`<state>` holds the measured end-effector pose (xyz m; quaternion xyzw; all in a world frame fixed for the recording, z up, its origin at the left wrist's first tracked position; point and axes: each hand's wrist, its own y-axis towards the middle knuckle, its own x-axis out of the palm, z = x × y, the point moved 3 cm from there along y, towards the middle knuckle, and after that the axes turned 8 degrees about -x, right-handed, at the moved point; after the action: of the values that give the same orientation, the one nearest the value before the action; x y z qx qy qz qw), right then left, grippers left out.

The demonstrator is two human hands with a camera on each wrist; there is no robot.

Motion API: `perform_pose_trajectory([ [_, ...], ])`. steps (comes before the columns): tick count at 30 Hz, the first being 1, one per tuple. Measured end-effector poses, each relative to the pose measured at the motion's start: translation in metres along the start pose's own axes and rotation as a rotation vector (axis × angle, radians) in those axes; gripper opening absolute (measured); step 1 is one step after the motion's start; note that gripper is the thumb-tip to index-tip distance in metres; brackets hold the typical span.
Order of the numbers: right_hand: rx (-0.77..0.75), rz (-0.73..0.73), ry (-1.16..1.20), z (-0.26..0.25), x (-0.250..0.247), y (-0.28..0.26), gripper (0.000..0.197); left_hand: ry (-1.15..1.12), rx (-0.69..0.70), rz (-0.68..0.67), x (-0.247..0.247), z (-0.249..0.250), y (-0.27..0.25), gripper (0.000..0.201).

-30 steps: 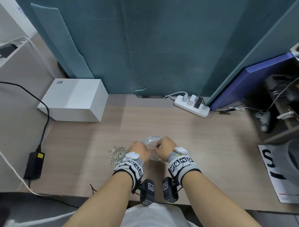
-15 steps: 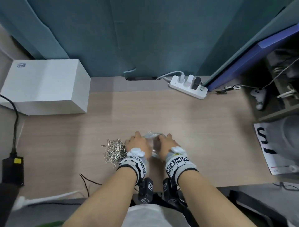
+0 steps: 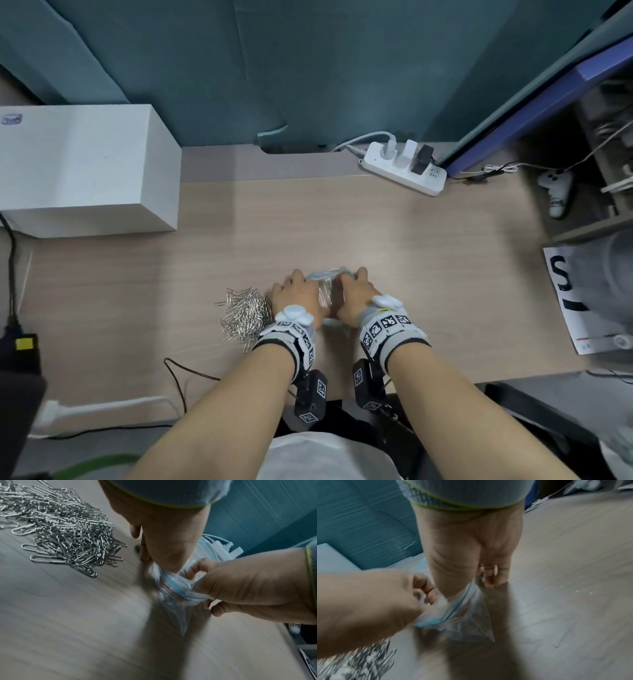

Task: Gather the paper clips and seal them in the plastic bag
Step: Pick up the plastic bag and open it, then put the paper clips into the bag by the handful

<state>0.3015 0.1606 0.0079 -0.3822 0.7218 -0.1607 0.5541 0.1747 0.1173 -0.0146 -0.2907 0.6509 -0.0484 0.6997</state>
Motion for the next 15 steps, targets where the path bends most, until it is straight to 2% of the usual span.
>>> perform_pose_trajectory([
  [3, -0.128, 0.059, 0.14, 0.006, -0.003, -0.005, 0.027, 0.001, 0.019, -0.01, 0.0, -0.005, 0.0, 0.053],
  [5, -0.142, 0.148, 0.205, 0.01, -0.008, -0.01, 0.016, 0.001, 0.028, 0.0, -0.003, -0.008, -0.002, 0.05],
  [8, -0.156, 0.246, 0.29, 0.011, -0.013, -0.016, 0.025, -0.032, 0.058, -0.03, -0.006, -0.008, -0.002, 0.053],
  [11, -0.151, 0.322, 0.34, 0.007, -0.017, -0.026, 0.023, -0.135, 0.11, -0.015, -0.014, -0.011, -0.007, 0.052],
  [15, -0.092, 0.404, 0.391, 0.008, -0.02, -0.034, 0.029, -0.289, 0.228, 0.106, -0.032, -0.018, -0.022, 0.043],
])
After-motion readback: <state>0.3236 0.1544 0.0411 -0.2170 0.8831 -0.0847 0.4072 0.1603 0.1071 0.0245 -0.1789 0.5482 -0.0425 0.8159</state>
